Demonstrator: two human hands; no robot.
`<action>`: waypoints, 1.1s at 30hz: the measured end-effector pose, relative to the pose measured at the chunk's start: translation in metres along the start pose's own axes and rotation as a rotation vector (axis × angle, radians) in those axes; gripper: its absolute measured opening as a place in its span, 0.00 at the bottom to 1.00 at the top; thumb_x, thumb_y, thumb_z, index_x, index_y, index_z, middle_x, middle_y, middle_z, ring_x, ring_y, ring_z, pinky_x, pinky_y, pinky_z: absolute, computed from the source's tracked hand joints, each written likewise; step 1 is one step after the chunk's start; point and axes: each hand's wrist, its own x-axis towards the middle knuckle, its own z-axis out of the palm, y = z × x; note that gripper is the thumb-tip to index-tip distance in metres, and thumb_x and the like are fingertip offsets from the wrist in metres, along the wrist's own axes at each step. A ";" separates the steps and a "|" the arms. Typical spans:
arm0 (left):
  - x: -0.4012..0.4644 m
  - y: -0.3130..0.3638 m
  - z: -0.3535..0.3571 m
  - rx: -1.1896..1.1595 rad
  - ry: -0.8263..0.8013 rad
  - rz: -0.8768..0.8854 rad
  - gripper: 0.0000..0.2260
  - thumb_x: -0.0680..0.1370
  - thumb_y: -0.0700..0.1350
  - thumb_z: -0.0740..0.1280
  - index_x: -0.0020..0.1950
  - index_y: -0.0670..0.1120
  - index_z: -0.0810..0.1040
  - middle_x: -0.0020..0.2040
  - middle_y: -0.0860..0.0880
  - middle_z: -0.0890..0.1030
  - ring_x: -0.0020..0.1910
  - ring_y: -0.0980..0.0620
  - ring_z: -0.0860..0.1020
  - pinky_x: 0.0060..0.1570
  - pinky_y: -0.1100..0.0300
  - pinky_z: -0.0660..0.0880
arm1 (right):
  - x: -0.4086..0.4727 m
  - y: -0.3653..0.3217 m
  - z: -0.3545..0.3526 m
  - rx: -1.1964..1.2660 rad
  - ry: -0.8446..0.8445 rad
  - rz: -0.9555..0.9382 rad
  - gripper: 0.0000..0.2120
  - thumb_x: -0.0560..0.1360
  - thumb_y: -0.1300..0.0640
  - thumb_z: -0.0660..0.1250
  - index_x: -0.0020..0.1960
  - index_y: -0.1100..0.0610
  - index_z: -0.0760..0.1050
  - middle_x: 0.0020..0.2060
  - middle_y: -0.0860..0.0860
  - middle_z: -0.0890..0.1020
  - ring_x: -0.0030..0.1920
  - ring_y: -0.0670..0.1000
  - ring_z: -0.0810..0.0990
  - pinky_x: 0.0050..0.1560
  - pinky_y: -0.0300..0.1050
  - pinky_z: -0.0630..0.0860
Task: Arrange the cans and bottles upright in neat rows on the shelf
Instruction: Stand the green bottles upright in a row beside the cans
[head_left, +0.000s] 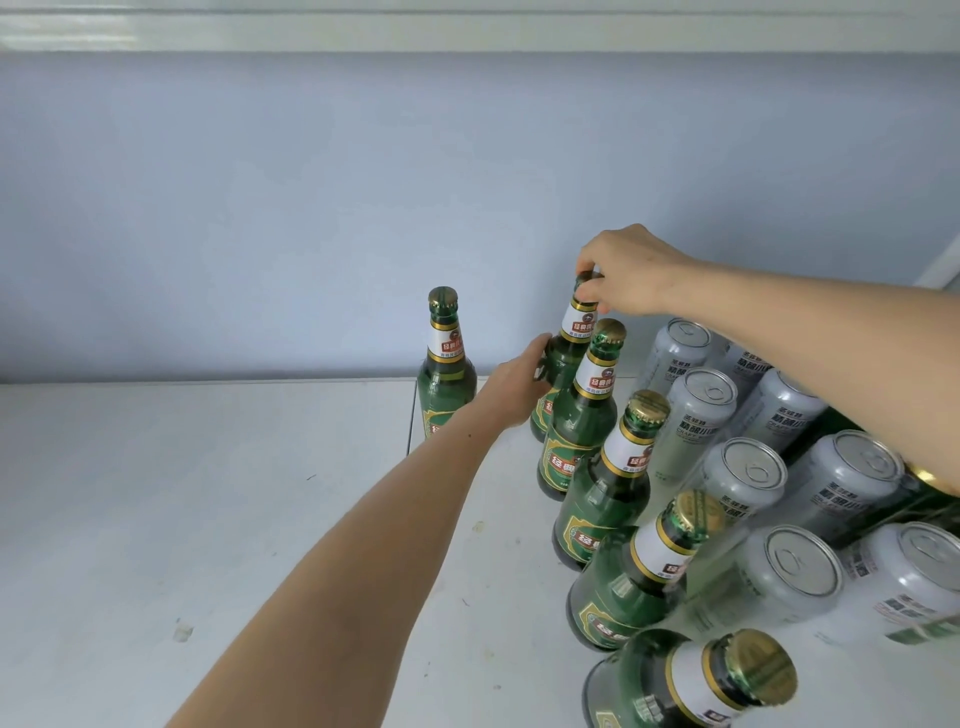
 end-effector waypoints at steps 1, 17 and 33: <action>-0.001 0.000 0.001 0.009 -0.007 0.002 0.27 0.81 0.38 0.60 0.78 0.49 0.55 0.70 0.40 0.72 0.63 0.39 0.76 0.63 0.44 0.72 | -0.002 0.000 0.000 0.002 -0.006 0.003 0.10 0.77 0.60 0.66 0.49 0.69 0.78 0.46 0.63 0.82 0.47 0.63 0.83 0.47 0.55 0.79; -0.013 0.002 -0.005 0.056 -0.044 -0.049 0.29 0.83 0.43 0.60 0.80 0.49 0.49 0.75 0.44 0.67 0.69 0.41 0.70 0.67 0.49 0.67 | -0.010 0.003 0.000 -0.104 -0.021 -0.010 0.12 0.79 0.57 0.63 0.57 0.63 0.76 0.53 0.60 0.79 0.52 0.59 0.77 0.43 0.46 0.71; -0.098 -0.058 -0.028 0.223 -0.172 -0.403 0.19 0.80 0.56 0.62 0.59 0.42 0.76 0.53 0.46 0.78 0.55 0.46 0.76 0.48 0.59 0.70 | -0.002 -0.093 -0.007 -0.053 -0.080 -0.320 0.27 0.74 0.44 0.69 0.69 0.55 0.70 0.65 0.51 0.75 0.63 0.53 0.74 0.60 0.48 0.73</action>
